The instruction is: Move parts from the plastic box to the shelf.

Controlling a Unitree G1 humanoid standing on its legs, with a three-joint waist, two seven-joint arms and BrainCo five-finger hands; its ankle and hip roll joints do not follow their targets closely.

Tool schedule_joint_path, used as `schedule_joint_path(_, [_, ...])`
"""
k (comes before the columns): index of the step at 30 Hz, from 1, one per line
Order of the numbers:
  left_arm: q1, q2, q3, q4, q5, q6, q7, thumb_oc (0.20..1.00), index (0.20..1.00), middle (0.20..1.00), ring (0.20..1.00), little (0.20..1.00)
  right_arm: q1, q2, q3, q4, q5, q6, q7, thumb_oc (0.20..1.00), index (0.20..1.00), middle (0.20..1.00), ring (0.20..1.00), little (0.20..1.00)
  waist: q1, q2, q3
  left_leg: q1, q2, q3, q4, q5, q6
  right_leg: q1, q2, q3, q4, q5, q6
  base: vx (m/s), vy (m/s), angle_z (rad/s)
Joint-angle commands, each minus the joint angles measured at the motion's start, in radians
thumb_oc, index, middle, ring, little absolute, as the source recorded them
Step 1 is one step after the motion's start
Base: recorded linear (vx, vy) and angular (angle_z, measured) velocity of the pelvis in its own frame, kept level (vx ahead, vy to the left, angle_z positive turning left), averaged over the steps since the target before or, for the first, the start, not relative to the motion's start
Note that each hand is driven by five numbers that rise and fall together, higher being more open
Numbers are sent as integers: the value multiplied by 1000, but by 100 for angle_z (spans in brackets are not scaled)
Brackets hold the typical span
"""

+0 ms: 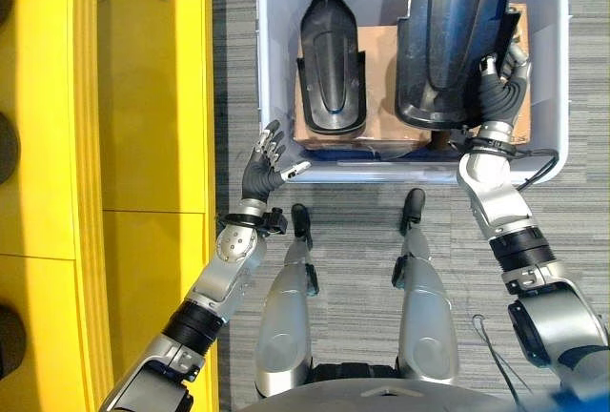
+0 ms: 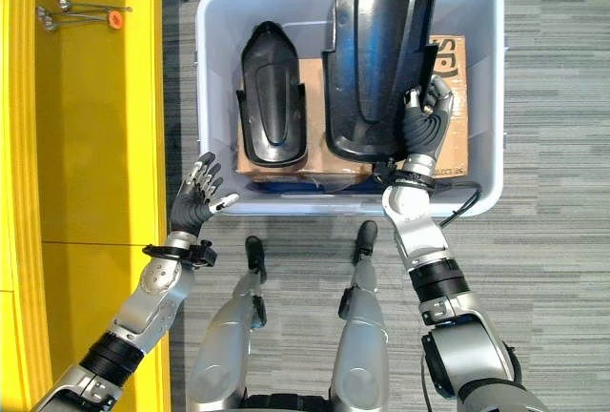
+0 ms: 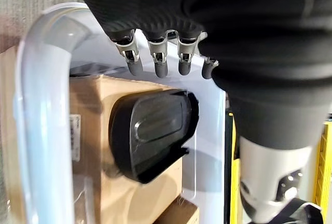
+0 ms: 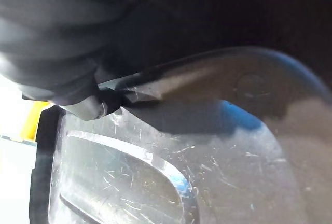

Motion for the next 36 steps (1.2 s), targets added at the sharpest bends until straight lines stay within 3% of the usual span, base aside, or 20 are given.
schedule_joint_path(1, [69, 39, 22, -69, 16, -23, -19, 1000, 1000, 1000, 1000, 1000, 42, 14, 0, -127, 101, -130, 83, 200, 200, 200, 200, 200, 15, -12, -90, -10, 39, -37, 69, -48, 3, 43, -14, 33, 134, -140, 49, 30, -59, -3])
schedule_joint_path(2, [94, 42, 32, -71, 13, -17, -29, 1000, 1000, 1000, 1000, 1000, 102, 34, 27, -178, 183, -152, 156, 200, 200, 200, 200, 200, 11, -19, -105, 14, 44, -37, 62, -43, 2, 62, -11, 33, 142, -148, 46, 33, -71, -3])
schedule_joint_path(5, [116, 42, 58, -65, 12, -14, -31, 1000, 1000, 1000, 1000, 1000, 180, 50, 51, -233, 293, -168, 234, 200, 200, 200, 200, 200, 5, -25, -117, 49, 56, -36, 60, -44, -1, 82, -4, 33, 171, -174, 41, 17, -54, -7])
schedule_joint_path(7, [124, 46, 65, -67, 14, -12, -35, 1000, 1000, 1000, 1000, 1000, 201, 43, 58, -248, 295, -163, 251, 200, 200, 200, 200, 200, 4, -25, -119, 63, 61, -35, 59, -44, -3, 88, -2, 31, 184, -183, 39, 20, -50, -4])
schedule_joint_path(11, [188, 61, 123, -62, 36, -14, -61, 1000, 1000, 1000, 1000, 1000, 267, 16, 72, -269, 279, -143, 321, 200, 200, 200, 200, 200, 6, -27, -143, 163, 109, -33, 50, -45, -11, 117, 37, 30, 314, -273, 26, 22, -122, -5])
schedule_joint_path(16, [221, 46, 147, -55, 36, -6, -74, 1000, 1000, 1000, 1000, 1000, 278, 2, 85, -271, 287, -130, 360, 200, 200, 200, 200, 200, 12, -28, -172, 227, 165, -42, 21, -7, -23, 131, 81, 5, 434, -361, -8, -10, -174, -2])
schedule_joint_path(17, [230, 42, 150, -58, 33, -5, -75, 1000, 1000, 1000, 1000, 1000, 269, 4, 95, -266, 301, -131, 370, 200, 200, 200, 200, 200, 17, -30, -178, 234, 182, -50, 9, 12, -26, 130, 97, -3, 455, -380, -18, -90, -376, 4])
schedule_joint_path(18, [246, 32, 152, -56, 21, 4, -86, 1000, 1000, 1000, 1000, 1000, 243, -4, 119, -257, 306, -127, 388, 200, 200, 200, 200, 200, 31, -39, -188, 248, 211, -75, -33, 73, -34, 139, 131, -31, 485, -417, -42, -80, -312, 5])
schedule_joint_path(20, [246, 32, 152, -56, 21, 4, -86, 1000, 1000, 1000, 1000, 1000, 242, -4, 119, -257, 306, -127, 388, 200, 200, 200, 200, 200, 30, -37, -190, 244, 214, -77, -35, 76, -35, 137, 134, -33, 480, -413, -43, -51, -169, 15])
schedule_joint_path(21, [261, 29, 154, -52, 27, 8, -97, 1000, 1000, 1000, 1000, 1000, 234, -21, 118, -253, 287, -127, 390, 200, 200, 200, 200, 200, 41, -35, -206, 237, 233, -93, -86, 147, -55, 137, 153, -59, 478, -424, -54, -49, -185, 24])
schedule_joint_path(23, [265, 22, 151, -37, 30, 15, -103, 1000, 1000, 1000, 1000, 1000, 236, -36, 107, -243, 284, -128, 387, 200, 200, 200, 200, 200, 47, -37, -222, 206, 242, -94, -106, 215, -70, 153, 153, -102, 456, -431, -67, -64, -196, 40])
schedule_joint_path(25, [256, 6, 145, -1, 34, 21, -110, 1000, 1000, 1000, 1000, 1000, 259, -60, 86, -239, 277, -123, 384, 200, 200, 200, 200, 200, 41, -47, -232, 194, 242, -20, -106, 236, -69, 194, 126, -153, 391, -422, -75, -43, -111, 47])
schedule_joint_path(26, [256, 6, 145, -1, 34, 21, -110, 1000, 1000, 1000, 1000, 1000, 259, -60, 86, -239, 277, -123, 384, 200, 200, 200, 200, 200, 41, -47, -232, 194, 242, -21, -106, 236, -69, 195, 126, -153, 390, -421, -75, -11, -112, 86])
schedule_joint_path(27, [246, -10, 149, 23, 31, 20, -108, 1000, 1000, 1000, 1000, 1000, 289, -81, 61, -242, 269, -120, 380, 200, 200, 200, 200, 200, 35, -57, -240, 213, 222, 30, -80, 206, -66, 230, 103, -183, 344, -408, -70, -76, -111, 142])
schedule_joint_path(28, [232, -19, 158, 32, 37, 17, -109, 1000, 1000, 1000, 1000, 1000, 339, -97, 36, -248, 245, -115, 376, 200, 200, 200, 200, 200, 23, -61, -257, 245, 205, 74, 35, 105, -51, 265, 71, -246, 278, -363, -67, -73, -106, 162])
schedule_joint_path(30, [226, -24, 157, 31, 35, 17, -110, 1000, 1000, 1000, 1000, 1000, 358, -90, 27, -247, 256, -115, 378, 200, 200, 200, 200, 200, 19, -58, -267, 263, 196, 78, 86, 64, -44, 277, 61, -274, 260, -354, -65, -55, 18, 119])
schedule_joint_path(33, [222, -31, 155, 29, 40, 23, -116, 1000, 1000, 1000, 1000, 1000, 412, -70, 9, -254, 277, -108, 389, 200, 200, 200, 200, 200, -3, -46, -296, 334, 149, 89, 72, -65, -23, 303, 27, -327, 251, -335, -43, 5, 148, 104])
schedule_joint_path(36, [231, -40, 164, 23, 42, 28, -119, 1000, 1000, 1000, 1000, 1000, 435, -50, -10, -253, 290, -98, 391, 200, 200, 200, 200, 200, -11, -35, -316, 337, 111, 104, 17, -96, -1, 322, -13, -347, 270, -305, -13, 60, 271, 82])
